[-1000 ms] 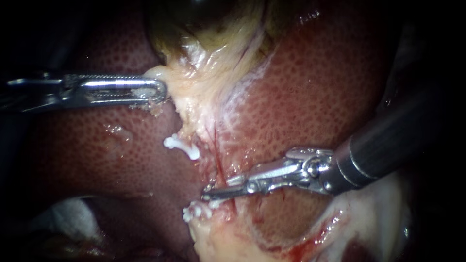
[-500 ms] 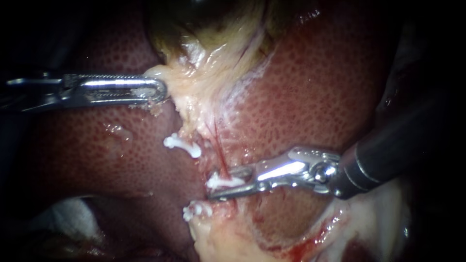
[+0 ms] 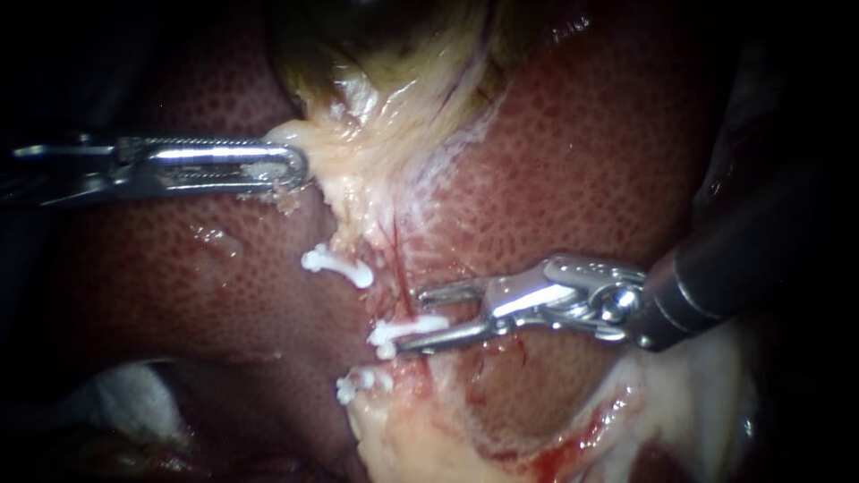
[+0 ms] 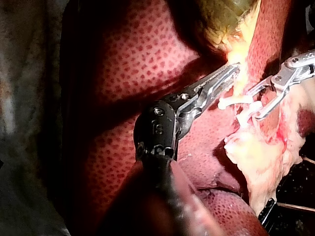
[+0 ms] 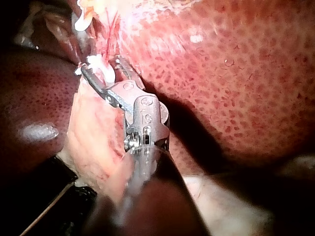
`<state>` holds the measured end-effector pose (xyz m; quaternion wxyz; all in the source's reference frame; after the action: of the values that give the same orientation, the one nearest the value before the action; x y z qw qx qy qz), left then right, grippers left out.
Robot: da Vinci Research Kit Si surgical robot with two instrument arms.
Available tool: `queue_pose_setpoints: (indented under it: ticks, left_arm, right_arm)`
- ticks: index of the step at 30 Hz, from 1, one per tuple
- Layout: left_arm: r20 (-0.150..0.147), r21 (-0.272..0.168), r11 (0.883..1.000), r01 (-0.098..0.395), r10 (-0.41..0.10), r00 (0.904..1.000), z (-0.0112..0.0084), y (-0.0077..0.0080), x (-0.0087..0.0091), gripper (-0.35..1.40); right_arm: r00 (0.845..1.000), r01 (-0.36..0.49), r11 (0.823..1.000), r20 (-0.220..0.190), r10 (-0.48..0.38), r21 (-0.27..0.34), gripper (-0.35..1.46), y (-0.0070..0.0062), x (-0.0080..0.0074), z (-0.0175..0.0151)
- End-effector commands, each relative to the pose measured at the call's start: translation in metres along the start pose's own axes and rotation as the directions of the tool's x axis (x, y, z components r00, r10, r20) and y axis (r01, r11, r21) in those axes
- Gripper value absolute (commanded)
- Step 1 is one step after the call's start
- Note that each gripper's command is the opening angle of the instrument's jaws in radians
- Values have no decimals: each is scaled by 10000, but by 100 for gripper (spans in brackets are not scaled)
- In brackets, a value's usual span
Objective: Going back second clip right tube
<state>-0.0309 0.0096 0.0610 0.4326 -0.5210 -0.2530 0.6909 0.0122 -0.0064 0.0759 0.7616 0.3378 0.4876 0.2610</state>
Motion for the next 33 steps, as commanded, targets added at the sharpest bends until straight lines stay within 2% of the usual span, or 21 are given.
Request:
queue_pose_setpoints:
  ticks: [1, 12, 15, 19, 21, 26, 33]
  left_arm:
    - [0, -9, 10000, 0, 0, 10000, 0, 0, 0, -35]
    - [-2, -4, 10000, -8, 8, 10000, 0, 0, -1, -35]
    - [-2, -1, 10000, -15, 15, 10000, 1, -2, -3, -35]
    - [-18, 36, 10000, -52, 52, 10000, 7, -3, -9, -35]
    - [-24, 132, 9999, -102, 103, 9999, 15, -4, -17, -35]
    - [275, 103, 9997, -243, 240, 9993, 43, -11, -39, -35]
    - [525, 111, 9994, -342, 335, 9981, 88, -32, -52, -35]
  right_arm:
    - [9998, 195, 9998, 16, -195, 6, 49, -2, 4, -12]
    - [9877, 1564, 9877, 86, -1564, 14, 49, -26, 55, -107]
    - [9844, 1759, 9844, 95, -1759, -1, 49, -30, 66, -122]
    - [9832, 1821, 9833, 98, -1820, -63, 49, -33, 71, -130]
    - [9831, 1826, 9832, 99, -1825, -60, 49, -33, 70, -130]
    - [9819, 1892, 9819, 104, -1891, -62, 49, -33, 69, -130]
    - [9808, 1950, 9808, 107, -1949, -93, 49, -35, 69, -130]
